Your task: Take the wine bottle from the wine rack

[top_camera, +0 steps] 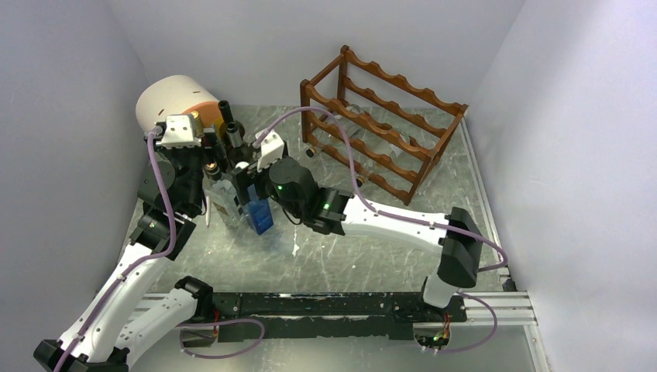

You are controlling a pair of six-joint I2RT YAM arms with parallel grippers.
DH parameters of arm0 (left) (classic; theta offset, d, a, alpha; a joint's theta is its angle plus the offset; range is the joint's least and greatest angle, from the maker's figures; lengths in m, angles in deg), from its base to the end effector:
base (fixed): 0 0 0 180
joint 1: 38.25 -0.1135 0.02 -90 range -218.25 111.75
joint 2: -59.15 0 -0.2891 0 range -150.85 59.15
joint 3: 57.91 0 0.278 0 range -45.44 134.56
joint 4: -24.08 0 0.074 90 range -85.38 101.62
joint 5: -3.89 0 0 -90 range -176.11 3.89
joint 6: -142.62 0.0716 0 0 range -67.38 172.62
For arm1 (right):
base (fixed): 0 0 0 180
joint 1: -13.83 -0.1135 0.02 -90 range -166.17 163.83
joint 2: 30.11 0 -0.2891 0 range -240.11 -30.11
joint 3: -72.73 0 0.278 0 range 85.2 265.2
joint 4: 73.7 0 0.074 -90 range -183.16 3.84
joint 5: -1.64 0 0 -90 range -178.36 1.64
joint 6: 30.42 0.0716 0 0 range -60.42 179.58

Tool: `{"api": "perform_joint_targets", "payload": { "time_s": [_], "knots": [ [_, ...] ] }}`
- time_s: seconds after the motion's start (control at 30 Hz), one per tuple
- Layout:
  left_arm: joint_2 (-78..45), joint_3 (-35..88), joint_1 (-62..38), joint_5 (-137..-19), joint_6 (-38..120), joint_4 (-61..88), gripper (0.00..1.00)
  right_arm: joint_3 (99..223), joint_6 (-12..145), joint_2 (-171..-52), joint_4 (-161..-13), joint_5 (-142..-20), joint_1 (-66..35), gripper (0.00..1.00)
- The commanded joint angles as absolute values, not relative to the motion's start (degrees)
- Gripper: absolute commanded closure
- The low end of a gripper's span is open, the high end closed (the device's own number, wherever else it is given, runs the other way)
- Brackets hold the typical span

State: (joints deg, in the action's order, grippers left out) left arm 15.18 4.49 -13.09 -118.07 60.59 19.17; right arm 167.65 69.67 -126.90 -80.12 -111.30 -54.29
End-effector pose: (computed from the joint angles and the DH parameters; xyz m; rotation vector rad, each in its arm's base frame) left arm 0.2032 -0.0536 0.4336 -0.0815 1.3697 0.1206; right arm 0.2012 0.4262 0.3713 -0.5716 1.6542 0.6689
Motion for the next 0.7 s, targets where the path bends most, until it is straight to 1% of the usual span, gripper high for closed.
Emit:
{"api": "perform_joint_targets", "payload": {
  "time_s": [0.0,0.03,0.07,0.13,0.2,0.23,0.37,0.43,0.57,0.67],
  "knots": [
    [15.5,4.2,-13.4,-119.1,61.3,21.1,0.16,167.6,69.4,-119.8,-86.5,-114.6,-53.4,0.05],
    [15.6,4.3,-13.4,-119.1,61.7,21.3,0.16,167.3,69.6,-118.5,-89.1,-115.3,-52.7,0.01],
    [15.8,4.8,-13.4,-119.0,62.2,20.9,0.16,167.3,70.2,-117.1,-92.0,-116.2,-51.6,0.00],
    [16.2,6.3,-13.6,-118.8,62.7,19.6,0.15,167.4,70.6,-113.8,-98.2,-118.1,-49.0,0.00],
    [16.3,8.5,-14.0,-118.0,62.1,18.6,0.12,165.8,69.4,-109.4,-102.3,-120.1,-46.3,0.00],
    [15.9,10.0,-14.0,-116.6,61.6,17.5,0.12,164.4,68.9,-106.8,-103.7,-120.6,-43.5,0.00],
    [11.4,21.0,-14.3,-110.4,57.1,7.9,0.08,158.3,67.3,-95.2,-107.1,-117.3,-31.8,0.00],
    [8.9,26.7,-14.4,-108.3,53.7,2.9,0.07,157.5,66.5,-90.9,-109.0,-119.4,-27.9,0.00],
    [6.0,34.1,-14.5,-104.4,50.1,-0.9,0.05,161.3,65.0,-86.4,-114.5,-126.5,-25.8,0.00],
    [4.6,38.2,-14.5,-105.3,48.8,-3.7,0.05,163.4,63.7,-83.1,-116.5,-128.7,-25.8,0.00]
  ]
}}
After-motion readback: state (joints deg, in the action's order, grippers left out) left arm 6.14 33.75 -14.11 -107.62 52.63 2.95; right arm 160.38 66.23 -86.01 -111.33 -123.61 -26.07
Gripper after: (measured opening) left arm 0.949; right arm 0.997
